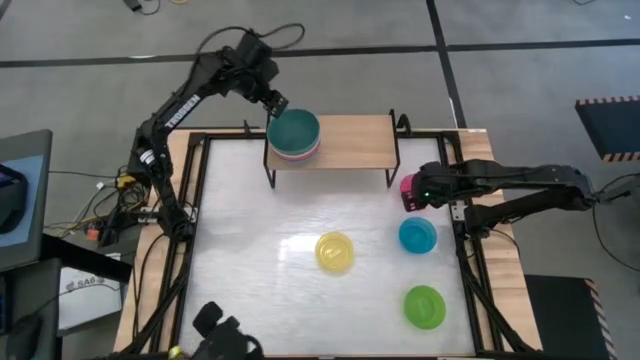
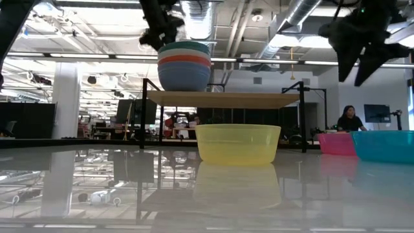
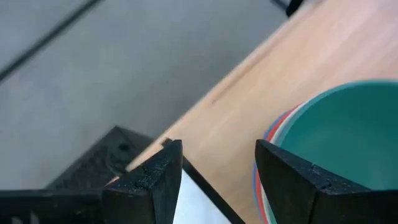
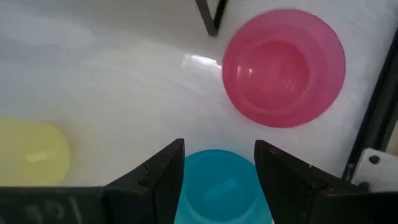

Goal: Place and stack bowls onto a shelf
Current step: Put the red bowl on the shelf

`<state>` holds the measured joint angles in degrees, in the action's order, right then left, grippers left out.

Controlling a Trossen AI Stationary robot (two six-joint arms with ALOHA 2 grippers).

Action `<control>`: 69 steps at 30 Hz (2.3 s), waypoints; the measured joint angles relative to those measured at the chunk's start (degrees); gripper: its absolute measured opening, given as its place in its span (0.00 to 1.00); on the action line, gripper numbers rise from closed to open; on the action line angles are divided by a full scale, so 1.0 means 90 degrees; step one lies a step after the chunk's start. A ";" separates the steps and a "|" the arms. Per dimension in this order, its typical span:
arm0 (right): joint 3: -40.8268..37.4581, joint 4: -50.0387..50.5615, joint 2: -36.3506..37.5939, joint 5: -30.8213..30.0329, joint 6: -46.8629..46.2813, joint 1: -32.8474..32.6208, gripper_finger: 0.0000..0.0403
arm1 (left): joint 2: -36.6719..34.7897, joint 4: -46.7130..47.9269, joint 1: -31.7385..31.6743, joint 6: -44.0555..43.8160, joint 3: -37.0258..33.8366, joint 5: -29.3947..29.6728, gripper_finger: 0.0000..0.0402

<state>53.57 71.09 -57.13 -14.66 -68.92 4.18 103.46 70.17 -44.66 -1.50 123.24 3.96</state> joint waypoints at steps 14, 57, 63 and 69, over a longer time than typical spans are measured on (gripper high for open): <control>-0.1472 -0.0337 -0.0158 0.0400 -0.0676 0.1995 0.54 | -0.0928 -0.0077 0.0252 0.0214 0.0281 0.0047 0.47; -0.0612 -0.0170 -0.1189 -0.0333 0.0326 0.3410 0.06 | -0.0918 0.0063 0.0684 0.0923 -0.0289 -0.0062 0.47; 0.0206 0.0765 -0.0810 -0.1130 0.0162 0.3147 0.06 | -0.0918 0.0118 0.0686 0.0779 -0.0289 -0.0066 0.47; 0.1021 0.0997 -0.0725 -0.1612 0.0295 0.3119 0.06 | -0.0918 0.0404 0.0726 0.0682 -0.0289 -0.0210 0.47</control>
<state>62.75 80.06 -63.66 -29.16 -66.27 32.25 95.20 73.81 -38.12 4.64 120.64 2.07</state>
